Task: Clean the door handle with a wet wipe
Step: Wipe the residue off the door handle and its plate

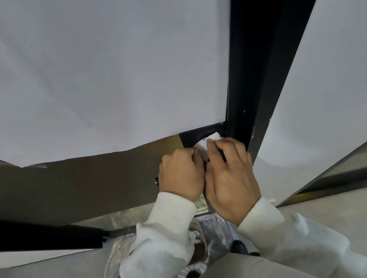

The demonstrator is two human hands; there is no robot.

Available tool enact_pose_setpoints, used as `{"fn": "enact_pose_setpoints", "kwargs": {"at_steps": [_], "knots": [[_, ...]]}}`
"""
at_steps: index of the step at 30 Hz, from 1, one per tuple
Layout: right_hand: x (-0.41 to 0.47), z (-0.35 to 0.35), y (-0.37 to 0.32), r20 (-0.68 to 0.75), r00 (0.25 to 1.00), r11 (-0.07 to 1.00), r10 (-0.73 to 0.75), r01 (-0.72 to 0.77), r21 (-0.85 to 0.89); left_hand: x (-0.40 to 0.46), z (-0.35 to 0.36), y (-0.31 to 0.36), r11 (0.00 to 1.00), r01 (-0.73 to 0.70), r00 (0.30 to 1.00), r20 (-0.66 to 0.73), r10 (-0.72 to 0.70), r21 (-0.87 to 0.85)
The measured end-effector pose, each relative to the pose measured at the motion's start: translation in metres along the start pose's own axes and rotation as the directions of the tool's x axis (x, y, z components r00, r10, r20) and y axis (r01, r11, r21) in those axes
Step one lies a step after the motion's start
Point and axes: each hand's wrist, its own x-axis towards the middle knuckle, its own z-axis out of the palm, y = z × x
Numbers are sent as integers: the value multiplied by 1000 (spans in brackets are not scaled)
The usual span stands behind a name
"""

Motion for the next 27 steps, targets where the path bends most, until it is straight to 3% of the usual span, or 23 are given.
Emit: {"fn": "enact_pose_setpoints", "kwargs": {"at_steps": [4, 7, 11, 16, 18, 22, 27], "knots": [[5, 6, 2, -34, 999, 996, -25, 28, 80, 9, -6, 13, 984, 128, 989, 85, -118, -127], [9, 5, 5, -81, 994, 982, -79, 91, 167, 13, -2, 13, 976, 178, 978, 129, -162, -128], [11, 3, 6, -39, 992, 976, -117, 122, 183, 14, 0, 13, 984, 160, 948, 290, -131, -79], [15, -3, -2, -1, 990, 981, -138, 136, 138, 25, -7, 1, 971, 191, 888, 448, -108, -145], [13, -2, -3, 2, 993, 976, -121, 119, 181, 22, -6, 0, 982, 140, 917, 390, -80, -128], [1, 3, 4, -57, 996, 931, -74, 89, 354, 7, 8, 6, 997, 59, 990, 124, -65, 49], [-18, 1, 21, -122, 991, 881, 44, 19, 472, -5, 21, 17, 975, 57, 996, -84, -40, 216]]}}
